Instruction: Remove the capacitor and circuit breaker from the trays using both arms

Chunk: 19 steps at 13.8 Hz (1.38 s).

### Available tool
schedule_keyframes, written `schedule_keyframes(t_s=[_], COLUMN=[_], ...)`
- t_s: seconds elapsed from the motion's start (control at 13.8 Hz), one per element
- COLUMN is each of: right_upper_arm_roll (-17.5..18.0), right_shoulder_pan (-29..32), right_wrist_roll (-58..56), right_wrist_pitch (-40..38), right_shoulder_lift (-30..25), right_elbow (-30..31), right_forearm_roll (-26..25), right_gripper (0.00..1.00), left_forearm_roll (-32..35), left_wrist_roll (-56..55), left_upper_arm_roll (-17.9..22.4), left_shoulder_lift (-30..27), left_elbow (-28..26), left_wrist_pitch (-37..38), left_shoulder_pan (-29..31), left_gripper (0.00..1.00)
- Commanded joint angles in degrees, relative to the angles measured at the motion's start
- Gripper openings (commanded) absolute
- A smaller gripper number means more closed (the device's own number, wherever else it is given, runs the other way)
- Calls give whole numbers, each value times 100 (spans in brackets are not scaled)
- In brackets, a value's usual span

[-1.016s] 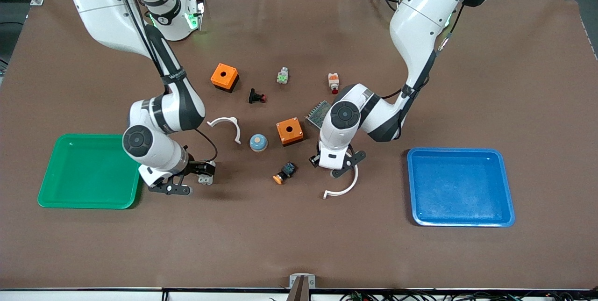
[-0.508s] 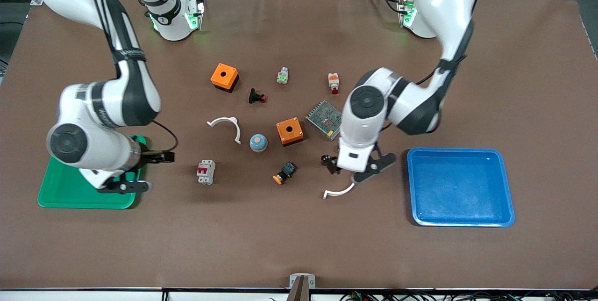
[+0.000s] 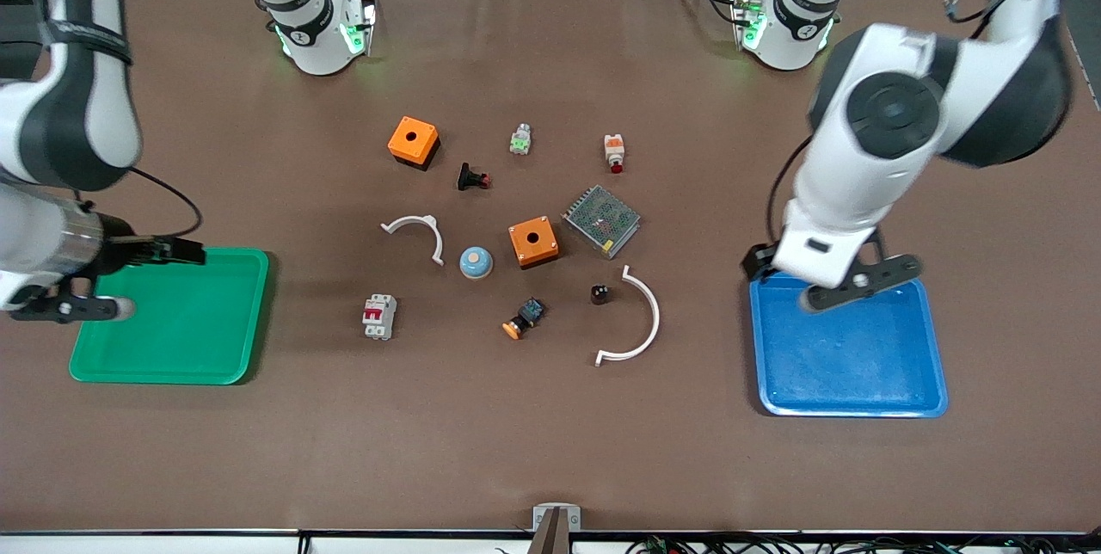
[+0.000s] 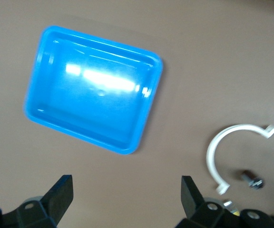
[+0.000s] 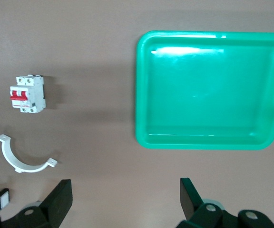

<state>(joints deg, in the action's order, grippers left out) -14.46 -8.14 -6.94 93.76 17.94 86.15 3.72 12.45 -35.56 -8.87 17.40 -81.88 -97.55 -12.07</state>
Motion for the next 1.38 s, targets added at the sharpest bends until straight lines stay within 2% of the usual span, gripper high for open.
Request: schedule_keyframes(t_s=[0.0,0.15,0.29,0.73,0.8,0.94,1.09,1.31], right_upper_arm_roll=[75,75,75,83,75,101,110,119], right_shoulder_pan=[417,515,524,594,620,770,779,726], right_wrist_roll=[-508,-571,-554,-519,-493,-527,-562,-563], right_wrist_pitch=[-77,-77,-86,-429,-455,-630,-640,-666], right_shoulder_lift=[-256,-326,-379,-352,-335,-379,-414,-598], right_elbow=[60,51,-19,-406,-380,-406,-406,-362], right_forearm_roll=[-56,-64,-64,-73,-38,338,392,270], right_gripper=[100,100,100,100,100,100,100,100], left_forearm_roll=[-5,-198,-269,-735,-788,-814,-1094,-1148], left_wrist_roll=[1057,1314,1516,2536,2580,2615,2826,2975], left_upper_arm_roll=[-62,-88,-89,-88,-89,-88,-54,-71], left_shoulder_lift=[-657,-1018,-1221,-1845,-1976,-2127,-2144,-2232], left_elbow=[-223,-259,-276,-794,-952,-988,-988,-1023], left_wrist_pitch=[568,841,1018,1045,1018,1018,1018,1106], left_shoulder_pan=[484,810,855,1601,1646,1655,1655,1655], left_gripper=[100,100,100,100,100,100,100,100])
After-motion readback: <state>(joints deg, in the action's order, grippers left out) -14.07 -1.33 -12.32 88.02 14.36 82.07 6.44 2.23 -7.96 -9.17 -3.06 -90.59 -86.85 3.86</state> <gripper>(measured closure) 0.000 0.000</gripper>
